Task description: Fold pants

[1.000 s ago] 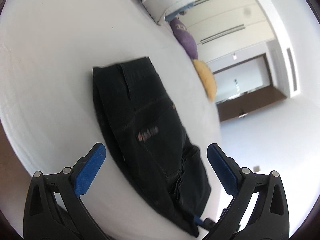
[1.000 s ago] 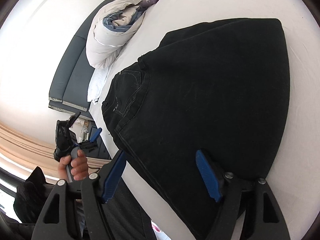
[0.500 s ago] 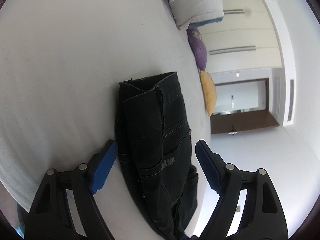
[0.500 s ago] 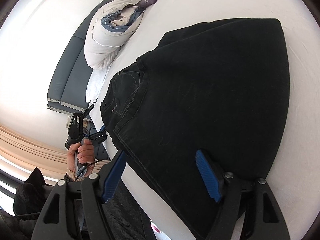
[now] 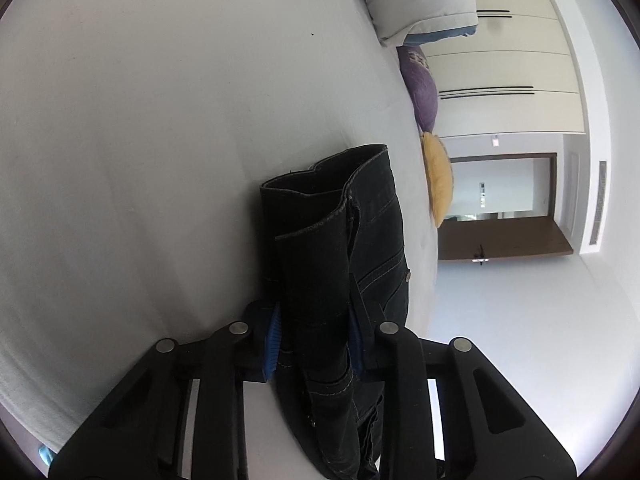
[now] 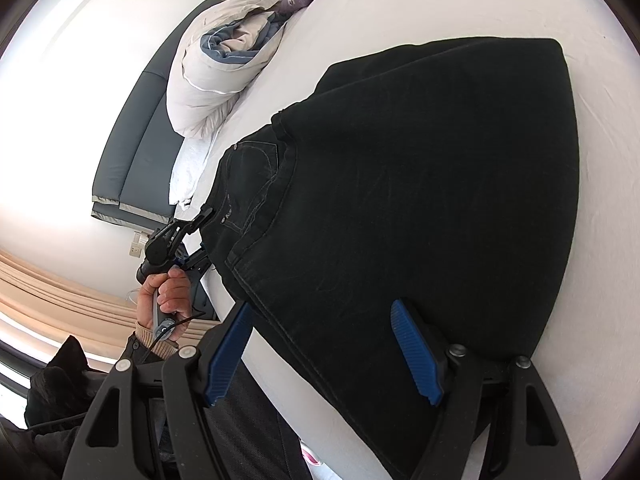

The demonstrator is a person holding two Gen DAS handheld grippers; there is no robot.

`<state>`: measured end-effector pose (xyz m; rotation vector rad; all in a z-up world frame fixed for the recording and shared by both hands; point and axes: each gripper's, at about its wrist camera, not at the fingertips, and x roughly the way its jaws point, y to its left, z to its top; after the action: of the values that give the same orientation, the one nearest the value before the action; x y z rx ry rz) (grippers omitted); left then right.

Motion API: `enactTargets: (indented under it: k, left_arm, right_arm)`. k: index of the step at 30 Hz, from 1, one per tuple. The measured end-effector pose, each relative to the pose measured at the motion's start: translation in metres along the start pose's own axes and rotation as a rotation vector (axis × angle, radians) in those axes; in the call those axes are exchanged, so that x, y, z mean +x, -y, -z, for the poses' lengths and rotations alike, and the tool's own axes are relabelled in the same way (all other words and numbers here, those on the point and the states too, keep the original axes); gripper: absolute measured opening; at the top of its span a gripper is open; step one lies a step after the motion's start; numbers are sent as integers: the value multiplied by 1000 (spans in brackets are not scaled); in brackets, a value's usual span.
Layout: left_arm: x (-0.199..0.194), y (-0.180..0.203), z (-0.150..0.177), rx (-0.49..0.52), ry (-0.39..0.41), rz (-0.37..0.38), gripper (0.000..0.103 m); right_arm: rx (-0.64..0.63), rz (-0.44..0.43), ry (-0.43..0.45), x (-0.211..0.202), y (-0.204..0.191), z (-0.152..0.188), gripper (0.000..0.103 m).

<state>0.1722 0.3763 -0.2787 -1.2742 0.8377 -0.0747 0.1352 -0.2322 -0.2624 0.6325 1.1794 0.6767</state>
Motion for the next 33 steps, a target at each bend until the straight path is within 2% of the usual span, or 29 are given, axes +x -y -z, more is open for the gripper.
enactTargets:
  k: [2,5,10,13,16,19,20,21,22,24,26,28,33]
  left_arm:
    - [-1,2,2,-1,17,-13,18]
    - [-2,10,7,22,54,-41,14]
    - [-10,48,17,133,108,-117,11]
    - [-15,101,35,312,145,-181,10]
    - [-10,173,77,600,185,-248,10]
    - [12,231,153,962,141,-243,10]
    - [22,242,187,1103,118,-249,10]
    - [32,246,217,1213,86,-250,10]
    - [42,244,245,1302,44,-243,10]
    - [56,234,280,1396,-25,-246,10]
    - [69,216,311,1472,-92,-273,10]
    - [80,202,334,1544,-123,-322,10]
    - [81,197,349,1560,-132,-330,10]
  right_arm:
    - [4,4,-1,-1,0,0,73]
    - [13,25,-9,-1,3,-1,65]
    - [69,26,-7,-4,14,-3,52]
    - [68,31,-5,-3,14,-2,51]
    - [67,32,4,-3,13,-1,52]
    - [85,3,23,-7,14,-1,56]
    - [100,-13,36,-10,14,-2,60]
    - [118,-29,51,-14,15,-3,69]
    - [135,-43,68,-18,16,-6,73]
    - [160,-86,103,-28,17,-13,84]
    - [175,-118,125,-35,19,-21,87]
    - [194,-151,136,-39,21,-30,89]
    - [232,-171,109,-30,21,-46,93]
